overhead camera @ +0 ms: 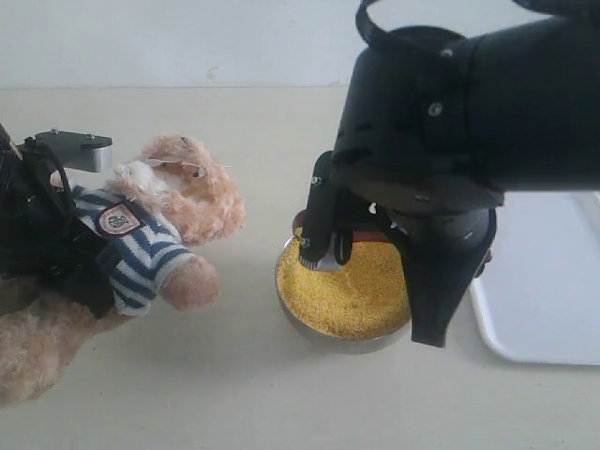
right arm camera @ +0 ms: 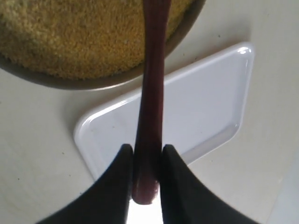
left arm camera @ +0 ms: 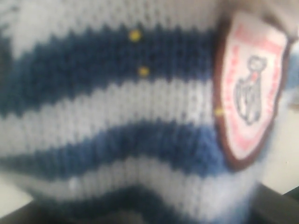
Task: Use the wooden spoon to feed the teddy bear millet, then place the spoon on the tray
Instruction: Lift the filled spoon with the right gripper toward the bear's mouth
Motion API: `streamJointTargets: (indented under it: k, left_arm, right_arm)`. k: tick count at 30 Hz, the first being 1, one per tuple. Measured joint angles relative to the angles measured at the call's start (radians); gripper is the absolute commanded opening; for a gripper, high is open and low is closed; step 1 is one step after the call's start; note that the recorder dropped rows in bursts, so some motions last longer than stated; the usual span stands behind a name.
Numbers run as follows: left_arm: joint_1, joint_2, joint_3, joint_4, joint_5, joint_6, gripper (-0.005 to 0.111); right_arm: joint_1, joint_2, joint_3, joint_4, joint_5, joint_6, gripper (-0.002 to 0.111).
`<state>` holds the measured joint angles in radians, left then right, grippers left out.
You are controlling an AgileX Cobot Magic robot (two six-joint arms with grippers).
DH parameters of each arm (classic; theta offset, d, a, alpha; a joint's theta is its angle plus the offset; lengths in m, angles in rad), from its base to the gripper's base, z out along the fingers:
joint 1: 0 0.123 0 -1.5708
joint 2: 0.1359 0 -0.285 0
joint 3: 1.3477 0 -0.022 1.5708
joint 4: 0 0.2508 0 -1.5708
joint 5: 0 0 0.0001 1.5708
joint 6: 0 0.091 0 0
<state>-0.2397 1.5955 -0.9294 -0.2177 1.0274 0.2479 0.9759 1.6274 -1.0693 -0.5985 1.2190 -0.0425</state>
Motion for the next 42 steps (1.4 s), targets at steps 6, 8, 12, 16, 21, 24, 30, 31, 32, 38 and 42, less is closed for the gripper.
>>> streamJointTargets:
  k: [6,8,12,16,21,24,30,31,32,38,42]
  left_arm:
    - [0.000,0.000,0.000,-0.011,0.000,0.000,0.004]
    - [0.000,0.000,0.000,-0.011,0.003,0.000,0.004]
    - [0.000,0.000,0.000,-0.013,0.010,0.000,0.004]
    - [0.000,0.000,0.000,-0.015,0.010,0.002,0.004]
    - [0.000,0.000,-0.017,-0.026,0.014,0.008,0.004]
    - [-0.024,0.000,-0.048,-0.033,0.018,0.012,0.004]
    - [-0.058,0.007,-0.056,0.017,0.022,-0.015,0.004]
    - [-0.058,0.011,-0.056,0.017,0.022,-0.018,0.004]
    - [-0.058,0.013,-0.058,0.017,0.022,-0.018,0.004]
    - [-0.095,0.021,-0.058,0.017,0.026,-0.018,0.004]
    - [-0.112,0.021,-0.064,0.017,0.026,-0.024,0.004]
  right_arm:
    - [0.000,-0.002,-0.036,0.032,-0.002,-0.035,0.000]
    - [-0.009,-0.002,-0.036,0.058,-0.003,-0.055,0.000]
    - [-0.072,-0.002,-0.036,0.101,-0.002,-0.089,0.000]
    - [-0.113,-0.009,-0.036,0.108,-0.002,-0.107,0.000]
    - [-0.118,-0.033,-0.036,0.113,-0.002,-0.113,0.000]
    - [-0.118,-0.049,-0.036,0.113,-0.002,-0.113,0.000]
    - [-0.118,-0.060,-0.036,0.127,-0.002,-0.113,0.000]
    - [-0.118,-0.065,-0.036,0.127,-0.002,-0.113,0.000]
    - [-0.118,-0.067,-0.036,0.129,-0.002,-0.113,0.000]
    - [-0.118,-0.077,-0.036,0.129,-0.002,-0.113,0.000]
    - [-0.118,-0.078,-0.036,0.129,-0.002,-0.113,0.000]
